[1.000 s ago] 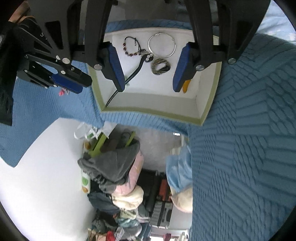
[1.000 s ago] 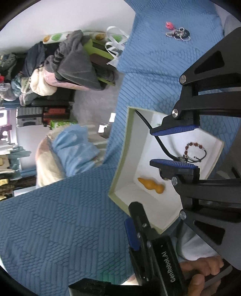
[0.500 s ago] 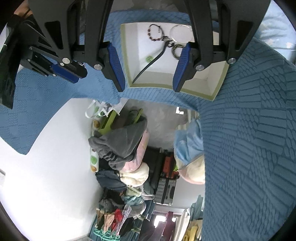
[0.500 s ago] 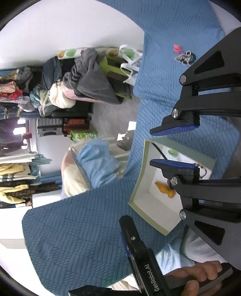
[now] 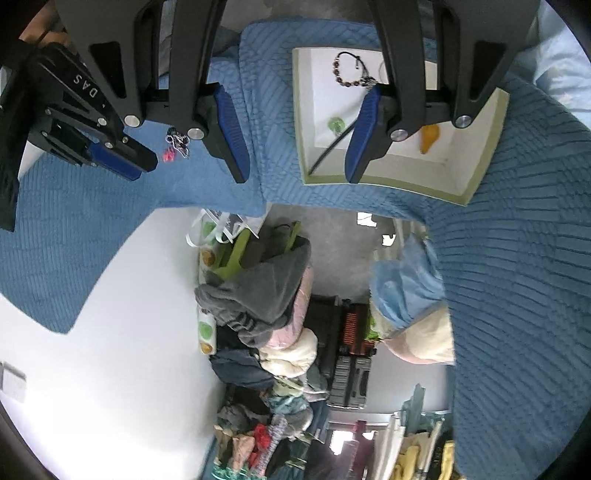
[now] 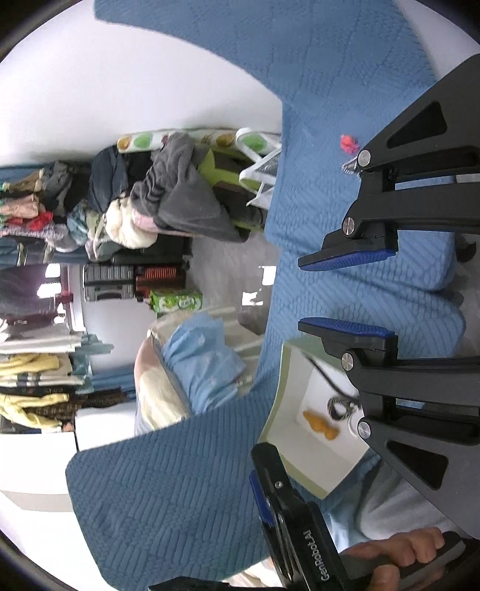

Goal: Organize jewelry
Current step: 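Move both grippers back over the remaining jewelry on the mat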

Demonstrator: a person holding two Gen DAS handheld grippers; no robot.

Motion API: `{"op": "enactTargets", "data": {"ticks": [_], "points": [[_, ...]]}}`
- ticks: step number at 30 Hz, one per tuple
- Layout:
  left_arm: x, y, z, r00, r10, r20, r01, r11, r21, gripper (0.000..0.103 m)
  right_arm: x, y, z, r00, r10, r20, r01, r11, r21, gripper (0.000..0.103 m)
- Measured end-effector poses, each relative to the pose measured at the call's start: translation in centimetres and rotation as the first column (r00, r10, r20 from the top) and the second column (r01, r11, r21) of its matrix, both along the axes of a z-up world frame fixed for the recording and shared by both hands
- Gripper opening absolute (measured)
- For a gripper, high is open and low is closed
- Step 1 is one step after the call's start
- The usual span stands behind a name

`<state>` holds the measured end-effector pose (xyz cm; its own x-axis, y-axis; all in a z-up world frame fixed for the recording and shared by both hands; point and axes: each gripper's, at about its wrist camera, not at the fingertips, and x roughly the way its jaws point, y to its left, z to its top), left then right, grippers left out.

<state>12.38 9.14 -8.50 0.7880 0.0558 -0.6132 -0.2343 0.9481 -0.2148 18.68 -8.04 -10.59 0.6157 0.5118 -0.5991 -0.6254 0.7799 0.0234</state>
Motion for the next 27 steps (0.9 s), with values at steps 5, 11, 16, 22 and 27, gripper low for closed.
{"op": "enactTargets", "data": {"ticks": [5,11,16,22,27], "points": [[1.1,-1.9,-0.8,0.999,-0.046,-0.013,0.046,0.999,0.01,0.054,1.4,-2.6,-1.6,0.998,-0.056,-0.007,0.055,0.998,-0.005,0.024],[2.4,-4.5,-1.5,0.997,-0.078,-0.007,0.078,0.997,0.002,0.054,2.8,-6.0,-3.0,0.993,-0.116,-0.017,0.116,0.993,-0.01,0.024],[3.6,-7.0,-2.3,0.993,-0.116,-0.017,0.115,0.993,-0.016,0.054,3.6,-9.1,-3.8,0.987,-0.158,-0.025,0.158,0.987,0.005,0.024],[5.3,-10.9,-4.1,0.986,-0.159,-0.056,0.158,0.987,-0.015,0.054,5.1,-12.2,-5.5,0.974,-0.219,-0.061,0.221,0.975,0.026,0.024],[6.6,-12.9,-5.4,0.978,-0.189,-0.084,0.188,0.982,-0.026,0.054,6.3,-14.8,-6.9,0.962,-0.256,-0.091,0.26,0.965,0.036,0.024]]}}
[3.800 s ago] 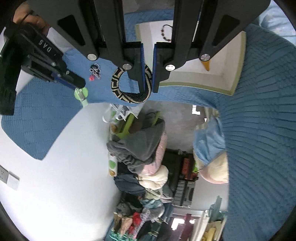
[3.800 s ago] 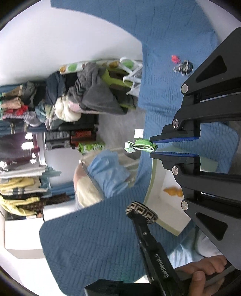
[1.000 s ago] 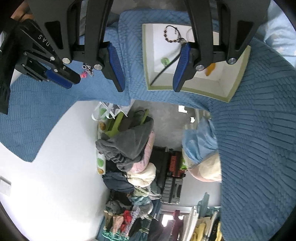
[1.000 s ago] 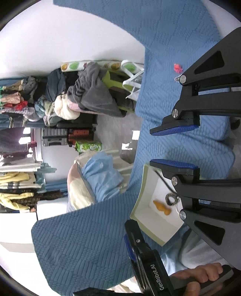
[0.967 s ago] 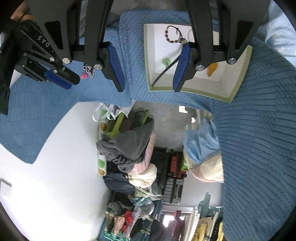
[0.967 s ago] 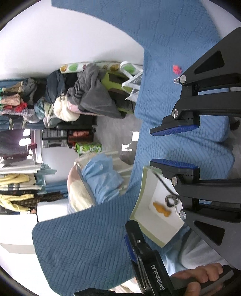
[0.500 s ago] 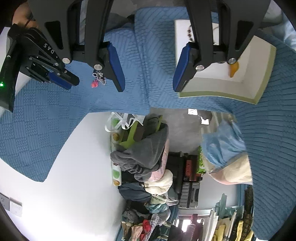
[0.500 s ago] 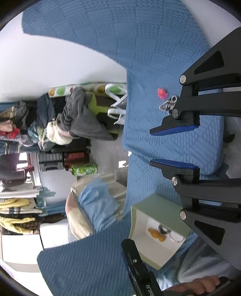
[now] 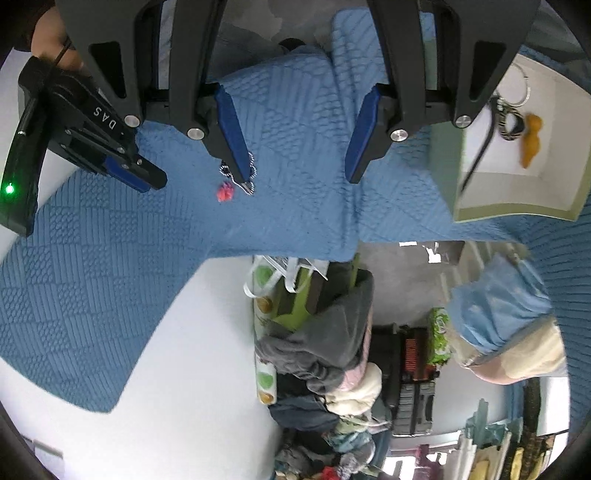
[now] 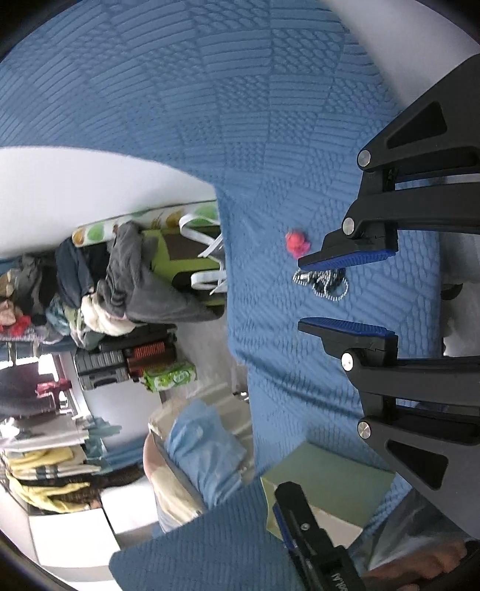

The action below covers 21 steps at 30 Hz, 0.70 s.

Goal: Organize jewelry
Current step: 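Move both grippers back over the remaining jewelry on the mat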

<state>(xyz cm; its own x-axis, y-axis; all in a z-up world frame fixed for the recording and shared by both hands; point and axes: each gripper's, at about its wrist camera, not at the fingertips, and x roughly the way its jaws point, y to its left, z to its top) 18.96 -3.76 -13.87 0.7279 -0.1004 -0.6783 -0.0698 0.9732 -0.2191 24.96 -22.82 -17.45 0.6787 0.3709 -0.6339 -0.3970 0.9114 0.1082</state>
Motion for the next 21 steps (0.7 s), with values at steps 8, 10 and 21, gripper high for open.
{"op": "enactTargets", "data": {"ticks": [8,10,21], "points": [[2.6,-2.0,-3.2,0.997,-0.036,-0.071,0.034,0.999,-0.021,0.054,2.1,-2.5,-2.4,0.998,-0.027,-0.057,0.028,1.0,0.012,0.024],[3.4,-2.5,-4.5,0.995,-0.046,-0.094,0.043,0.998,-0.035,0.054,3.1,-2.7,-3.2,0.996,-0.022,-0.082,0.025,0.999,0.028,0.024],[8.5,-4.8,-10.9,0.968,-0.132,-0.212,0.106,0.986,-0.127,0.052,10.3,-2.1,-7.9,0.973,0.032,-0.228,-0.03,0.999,0.013,0.024]]}}
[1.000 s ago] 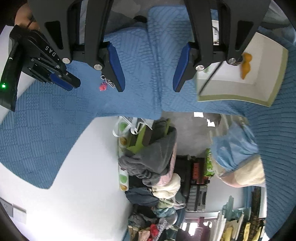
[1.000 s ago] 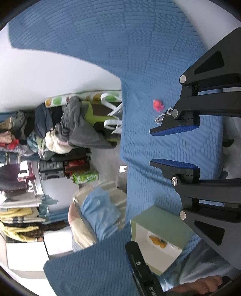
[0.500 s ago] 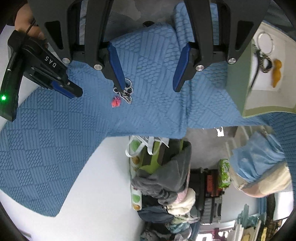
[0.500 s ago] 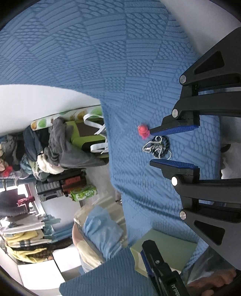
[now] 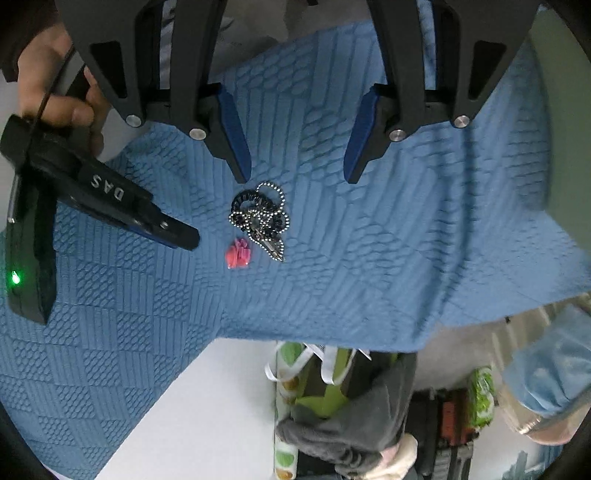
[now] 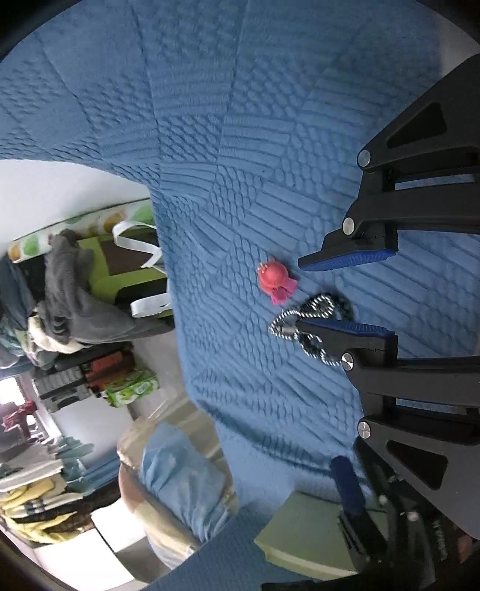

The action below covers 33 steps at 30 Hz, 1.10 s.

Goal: Organize jewelry
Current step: 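Move both grippers back over the remaining jewelry on the mat, then grasp the pink octopus keychain with the right gripper while the left gripper grasps a silver chain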

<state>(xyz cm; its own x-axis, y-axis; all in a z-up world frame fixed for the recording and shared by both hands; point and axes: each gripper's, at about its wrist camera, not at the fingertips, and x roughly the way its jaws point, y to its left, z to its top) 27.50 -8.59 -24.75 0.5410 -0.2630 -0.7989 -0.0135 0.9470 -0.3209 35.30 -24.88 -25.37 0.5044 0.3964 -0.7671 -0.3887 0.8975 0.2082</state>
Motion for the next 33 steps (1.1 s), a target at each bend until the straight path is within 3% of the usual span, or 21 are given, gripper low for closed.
{"op": "enactTargets", "data": {"ticks": [6,18,20,26,33], "points": [[2.2,-1.1,-2.1,0.999,-0.051,-0.015,0.05,0.998,-0.038,0.044,3.2,0.0,-1.9,0.997,0.002,-0.082,-0.002,1.0,0.002,0.029],[4.8,-2.3,-3.9,0.996,-0.09,-0.017,0.089,0.994,-0.06,0.029,5.4,1.4,-2.9,0.993,0.033,-0.114,-0.034,0.999,-0.011,0.035],[5.1,-2.4,-4.2,0.995,-0.092,-0.023,0.09,0.993,-0.077,0.018,5.5,1.7,-3.1,0.992,0.043,-0.115,-0.045,0.999,-0.018,0.035],[4.8,-2.5,-3.9,0.996,-0.085,-0.011,0.084,0.994,-0.072,0.007,5.5,2.2,-3.2,0.993,0.043,-0.109,-0.048,0.998,-0.048,0.028],[3.6,-1.5,-1.8,0.998,-0.056,0.001,0.056,0.994,-0.099,0.007,4.8,1.7,-1.5,0.998,0.024,-0.053,-0.025,0.999,-0.025,0.027]]}}
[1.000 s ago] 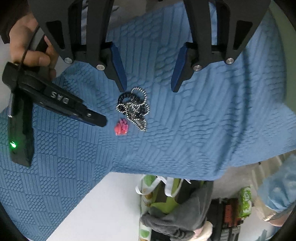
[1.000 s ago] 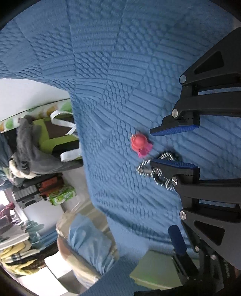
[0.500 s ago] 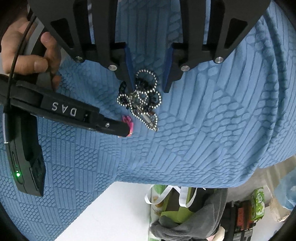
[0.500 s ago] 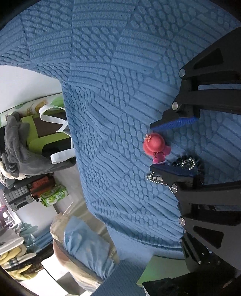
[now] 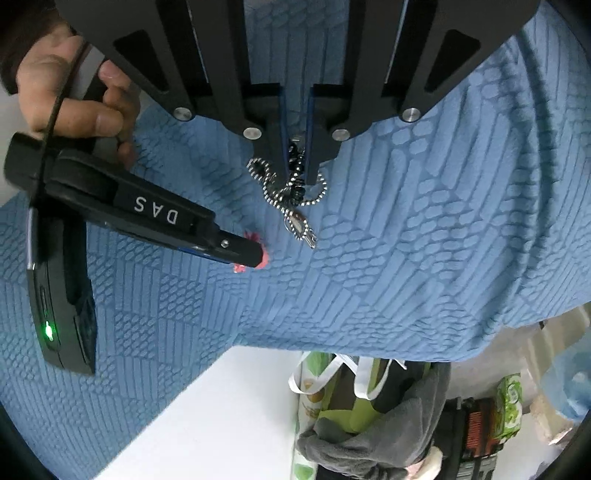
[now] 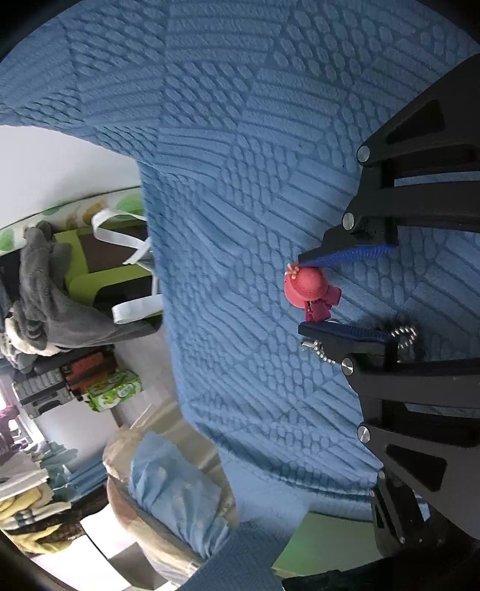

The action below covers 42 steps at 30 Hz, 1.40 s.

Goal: Organize jewelry
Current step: 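Grasp the pink octopus keychain with the right gripper while the left gripper grasps a silver chain, then carry the pink keychain and silver chain with both grippers over the box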

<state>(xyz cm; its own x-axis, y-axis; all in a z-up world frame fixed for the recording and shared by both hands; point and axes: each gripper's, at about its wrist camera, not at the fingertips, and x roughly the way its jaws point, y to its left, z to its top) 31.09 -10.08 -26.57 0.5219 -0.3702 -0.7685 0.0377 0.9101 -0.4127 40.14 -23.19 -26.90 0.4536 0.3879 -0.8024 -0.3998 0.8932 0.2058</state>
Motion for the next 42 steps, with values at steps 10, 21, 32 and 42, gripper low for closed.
{"op": "enactTargets", "data": {"ticks": [10,21,32,42], "points": [[-2.4,2.1,3.6,0.998,0.05,0.031,-0.05,0.999,-0.011,0.002,-2.7,0.9,1.7,0.998,0.033,0.046,-0.034,0.999,0.009,0.027],[-5.0,3.7,6.9,0.992,0.09,0.084,-0.09,0.996,0.001,0.002,-5.6,0.9,3.7,0.997,0.018,0.071,-0.022,0.998,0.057,0.027],[-7.4,6.7,13.8,0.971,0.125,0.205,-0.13,0.991,0.011,0.002,-9.3,2.5,9.5,0.986,0.051,0.161,-0.062,0.996,0.068,0.027],[-9.0,9.8,19.3,0.944,0.158,0.289,-0.176,0.984,0.038,0.002,-11.8,5.4,14.9,0.966,0.101,0.24,-0.12,0.991,0.064,0.027]]}}
